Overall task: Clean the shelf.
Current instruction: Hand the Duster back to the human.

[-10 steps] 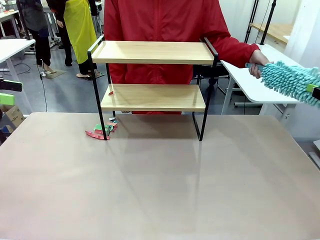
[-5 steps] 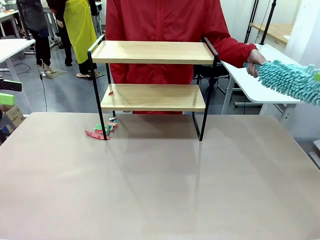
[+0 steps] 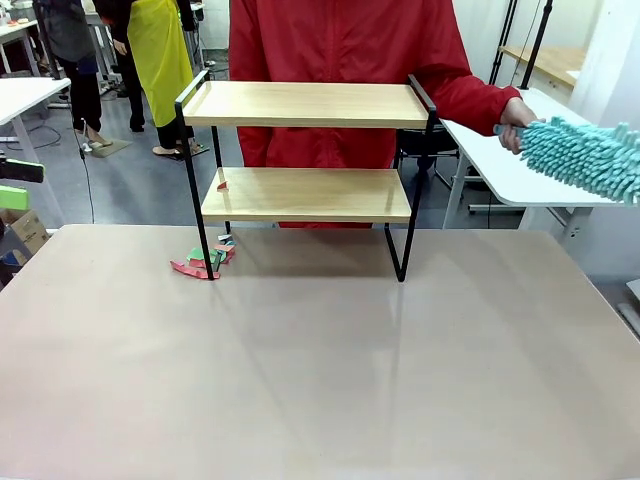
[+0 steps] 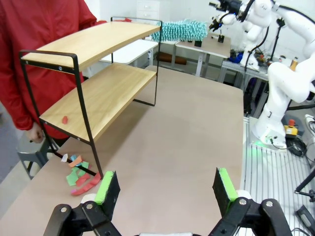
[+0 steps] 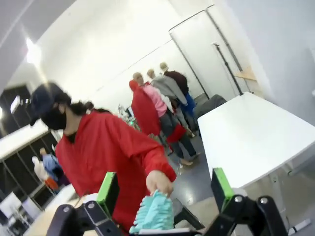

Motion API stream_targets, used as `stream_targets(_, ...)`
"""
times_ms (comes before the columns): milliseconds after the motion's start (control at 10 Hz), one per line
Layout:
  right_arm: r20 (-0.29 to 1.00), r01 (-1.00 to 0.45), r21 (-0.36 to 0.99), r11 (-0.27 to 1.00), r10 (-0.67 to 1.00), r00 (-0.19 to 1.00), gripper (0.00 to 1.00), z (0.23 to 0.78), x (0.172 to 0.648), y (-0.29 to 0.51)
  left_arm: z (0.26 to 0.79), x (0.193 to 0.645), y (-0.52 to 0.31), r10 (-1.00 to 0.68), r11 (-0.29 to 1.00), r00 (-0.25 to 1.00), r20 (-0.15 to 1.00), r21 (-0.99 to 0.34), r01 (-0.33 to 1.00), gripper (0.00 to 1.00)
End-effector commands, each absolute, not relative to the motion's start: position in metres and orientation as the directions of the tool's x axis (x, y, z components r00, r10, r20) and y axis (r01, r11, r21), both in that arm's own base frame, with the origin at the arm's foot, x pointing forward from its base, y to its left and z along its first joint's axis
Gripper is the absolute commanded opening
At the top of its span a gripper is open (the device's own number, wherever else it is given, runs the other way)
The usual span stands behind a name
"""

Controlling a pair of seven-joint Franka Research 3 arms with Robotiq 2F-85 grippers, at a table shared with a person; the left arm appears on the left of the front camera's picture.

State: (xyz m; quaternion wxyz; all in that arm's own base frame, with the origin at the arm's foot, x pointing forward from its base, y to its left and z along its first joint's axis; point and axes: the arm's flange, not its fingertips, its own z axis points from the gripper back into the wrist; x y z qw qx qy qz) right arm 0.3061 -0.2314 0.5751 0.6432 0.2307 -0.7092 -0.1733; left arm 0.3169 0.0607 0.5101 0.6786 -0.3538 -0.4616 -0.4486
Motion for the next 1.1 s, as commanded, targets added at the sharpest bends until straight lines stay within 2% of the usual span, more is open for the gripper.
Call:
stream_targets(0,0.772,-0.085,0.63,0.772,-0.634,-0.039,1.0,0.572,0.327,-0.242,0.513,0.318,0.059,-0.255,0.345,0.165,0.953,-0.07,0.936,1.0)
stream_targets(100,0.793,-0.07,0.607,0.792,-0.609,-0.005,1.0,0.568,0.336,-0.239,0.513,0.318,0.059,-0.255,0.345,0.165,0.953,-0.07,0.936,1.0)
stream_targets(200,0.805,-0.089,0.583,0.808,-0.589,-0.07,1.0,0.572,0.31,-0.245,0.513,0.318,0.059,-0.255,0.345,0.165,0.953,-0.07,0.936,1.0)
stream_targets(1000,0.805,-0.089,0.583,0.808,-0.589,-0.07,1.0,0.572,0.31,-0.245,0.513,0.318,0.059,-0.255,0.345,0.165,0.953,-0.07,0.936,1.0)
